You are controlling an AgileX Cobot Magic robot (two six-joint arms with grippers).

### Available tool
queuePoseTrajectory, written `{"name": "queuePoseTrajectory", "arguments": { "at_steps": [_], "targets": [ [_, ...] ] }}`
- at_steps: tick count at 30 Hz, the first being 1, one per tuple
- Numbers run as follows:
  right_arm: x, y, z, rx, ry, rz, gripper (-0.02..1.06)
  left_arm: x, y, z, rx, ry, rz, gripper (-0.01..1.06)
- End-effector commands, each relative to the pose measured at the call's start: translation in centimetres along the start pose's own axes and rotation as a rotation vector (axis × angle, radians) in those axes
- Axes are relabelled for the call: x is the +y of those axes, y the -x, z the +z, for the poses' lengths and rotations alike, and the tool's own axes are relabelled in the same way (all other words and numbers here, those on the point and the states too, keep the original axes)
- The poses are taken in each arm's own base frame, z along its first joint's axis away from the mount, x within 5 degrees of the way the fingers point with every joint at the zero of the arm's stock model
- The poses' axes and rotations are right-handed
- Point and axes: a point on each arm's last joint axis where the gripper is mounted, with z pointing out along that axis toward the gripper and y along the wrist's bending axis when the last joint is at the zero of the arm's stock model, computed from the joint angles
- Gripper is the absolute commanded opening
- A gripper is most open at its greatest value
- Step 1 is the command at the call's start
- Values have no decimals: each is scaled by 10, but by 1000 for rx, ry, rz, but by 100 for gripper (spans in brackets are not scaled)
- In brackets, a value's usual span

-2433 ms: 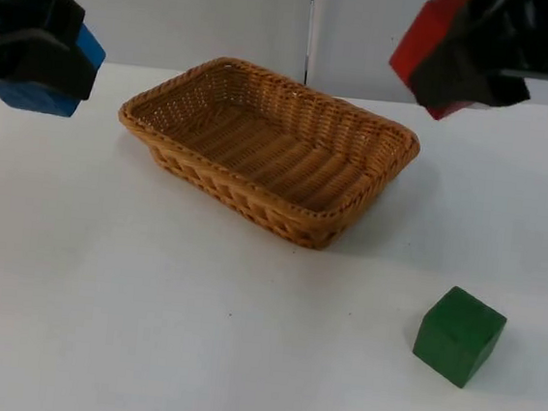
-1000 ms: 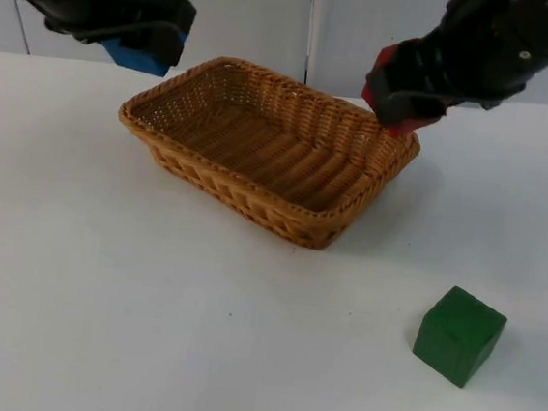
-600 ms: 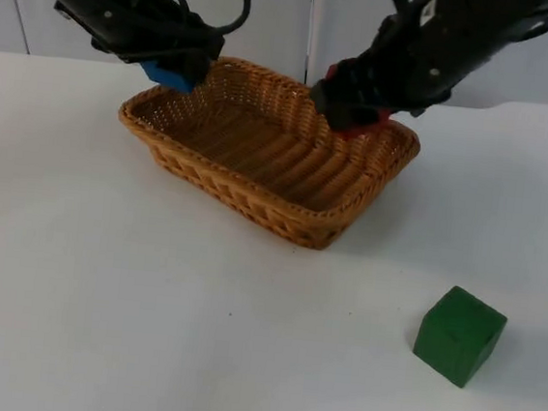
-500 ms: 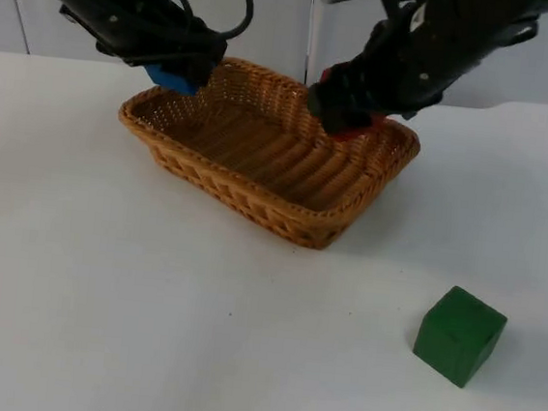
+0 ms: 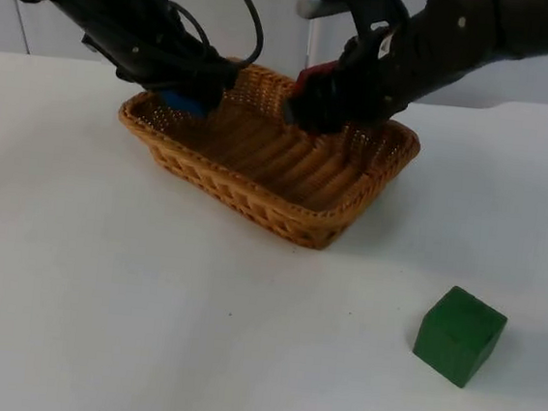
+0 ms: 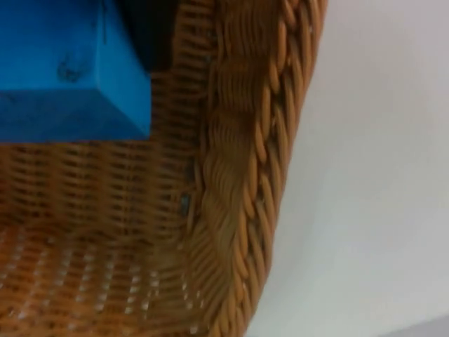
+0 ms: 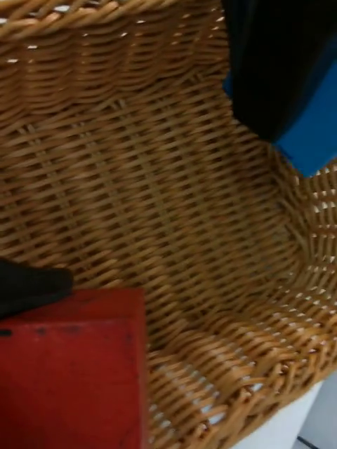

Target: Pick up one cube with each hand and place exactly two cubes into the same basket, leaving the remaining cube outside.

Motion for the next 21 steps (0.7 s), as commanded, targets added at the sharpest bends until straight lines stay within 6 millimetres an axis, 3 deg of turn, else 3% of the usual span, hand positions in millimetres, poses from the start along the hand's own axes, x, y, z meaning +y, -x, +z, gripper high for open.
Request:
{"name": "queuePoseTrajectory", "arguments": {
  "at_steps": [1,11,21],
  "targets": [
    [-2,0,5,-22,-4,-9,0,-2,2,3,-23,2,-18,0],
    [0,-24,28,37,1,-9,0,-1,-9,17,4,-7,-52,0],
    [0,-27,30,44,1,-9,0,-1,-9,17,6,-8,-51,0]
  ]
}}
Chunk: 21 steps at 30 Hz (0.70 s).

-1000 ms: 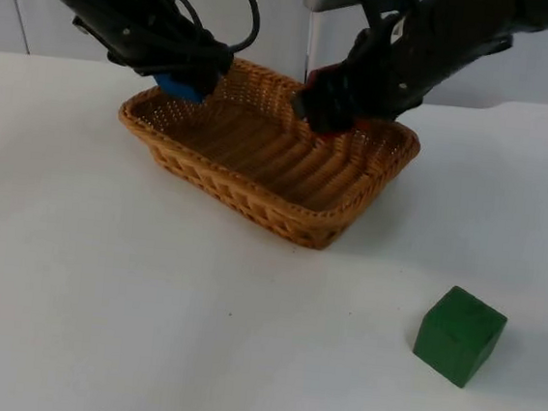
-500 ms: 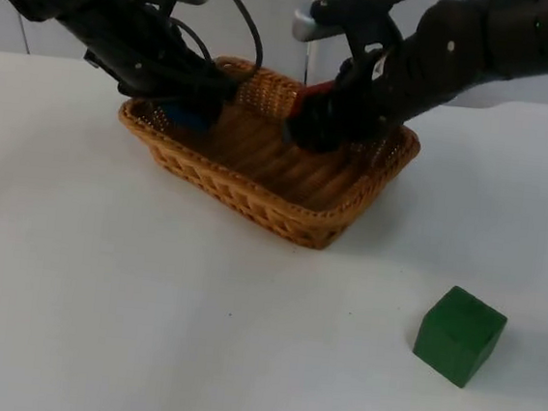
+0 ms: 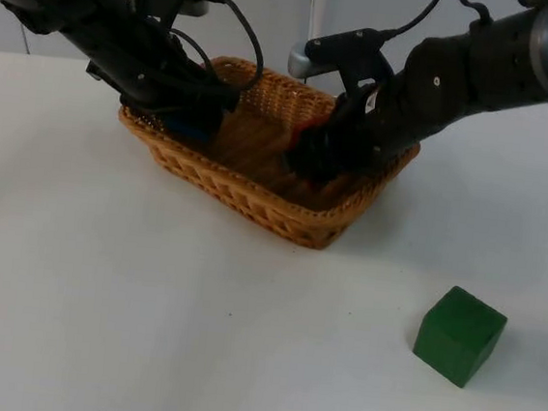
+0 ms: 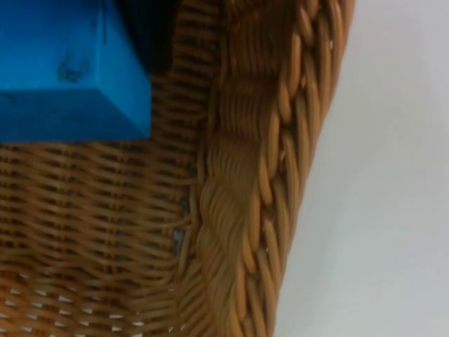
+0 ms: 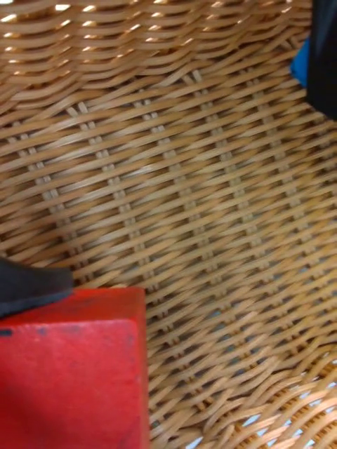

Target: Pick up one cube with each hand and place exactly two cubes into the same basket, leaving the remaining cube outside.

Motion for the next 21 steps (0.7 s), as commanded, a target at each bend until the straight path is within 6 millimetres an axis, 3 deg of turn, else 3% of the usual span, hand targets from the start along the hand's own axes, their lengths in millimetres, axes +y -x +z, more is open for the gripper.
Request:
{"name": "queuePoseTrajectory", "arguments": {
  "at_steps": [1,5,9,10,14,18,21],
  "targets": [
    [-2,5,-2,-26,-4,-9,1,-3,3,-1,-14,-6,-8,0],
    [-2,5,-2,-27,-5,-9,17,-3,3,-1,-10,-9,-6,5],
    [-2,5,-2,-27,-5,-9,47,-4,2,-1,-1,-15,-4,37],
    [-2,5,-2,-27,-5,-9,47,-4,2,-1,-1,-15,-4,37],
    [-2,8,-4,-39,-5,-9,66,-5,0,-1,21,-31,-4,73],
    [-3,20,-17,-73,-9,-11,69,-8,3,-8,31,-52,-2,86],
    [-5,36,-36,-114,-13,-21,69,-11,13,-22,12,-61,6,88]
  ]
}}
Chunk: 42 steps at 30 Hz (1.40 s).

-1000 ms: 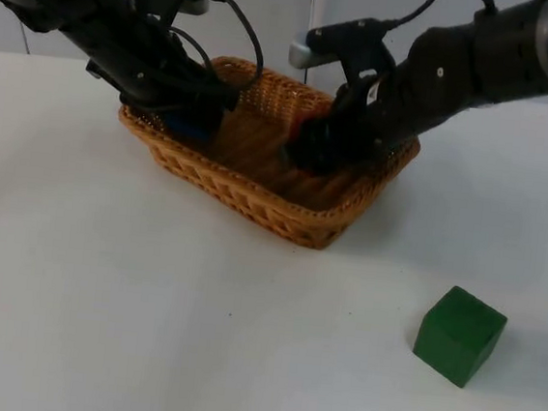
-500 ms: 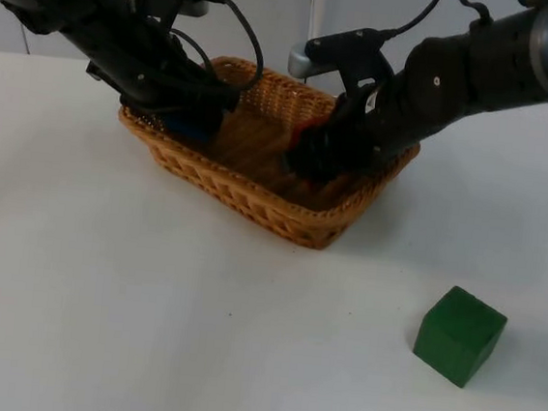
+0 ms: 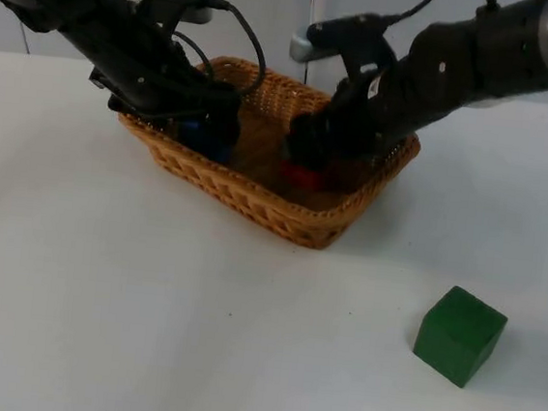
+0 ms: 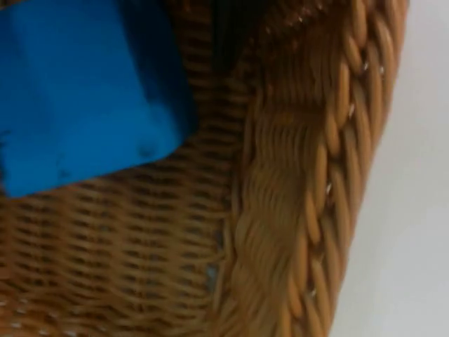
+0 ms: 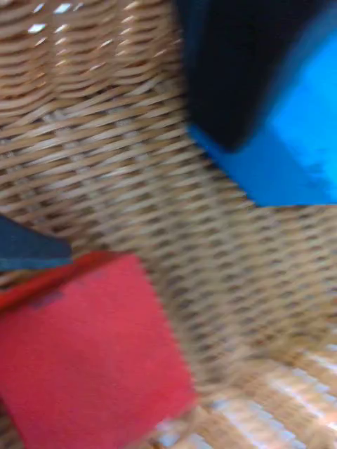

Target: Pick up one cube with each hand and place exactly two cubes into the same basket, leaving the remaining cube outside.

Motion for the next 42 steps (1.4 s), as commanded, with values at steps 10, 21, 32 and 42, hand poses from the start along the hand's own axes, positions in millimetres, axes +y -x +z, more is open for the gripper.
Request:
{"name": "queuePoseTrajectory", "arguments": {
  "at_steps": [10,21,32,42],
  "targets": [
    [-12,69,-96,-131,-25,-19,69,-26,47,-91,-122,-53,65,88],
    [-16,103,-203,-170,-34,-14,69,-51,68,-190,-202,-80,144,88],
    [-16,112,-267,-211,-38,-19,69,-63,60,-235,-243,-90,159,88],
    [-14,104,-282,-176,-29,-27,69,-70,42,-257,-252,-86,164,88]
  ]
}}
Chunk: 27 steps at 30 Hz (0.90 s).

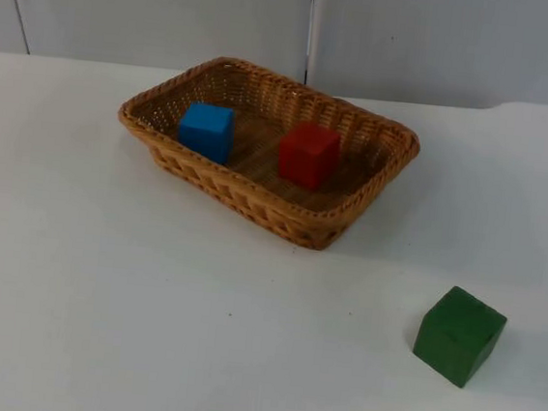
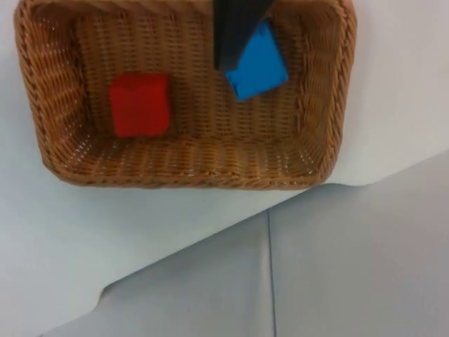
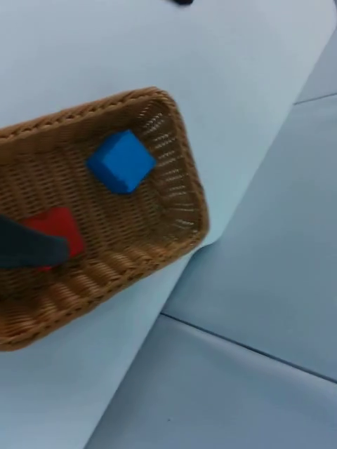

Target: Pick up one cube with each hand and place exactly two cubes into the same basket, leaving the remaining cube outside.

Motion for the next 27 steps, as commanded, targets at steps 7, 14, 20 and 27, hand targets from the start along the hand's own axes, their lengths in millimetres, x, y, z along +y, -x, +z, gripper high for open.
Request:
{"name": "queuePoseTrajectory", "arguments": {
  "at_steps": [7,14,20,27],
  "targets": [
    [1,-20,-19,0,2,-5,69,-13,-6,-27,-25,-2,7,88],
    [4,-43,-36,5,3,-5,69,-24,-18,-50,-39,1,14,88],
    [5,-60,-49,0,2,-7,69,-34,-33,-71,-48,1,18,88],
    [7,-73,-68,-17,0,-7,69,-47,-56,-95,-68,4,19,88]
  ]
}}
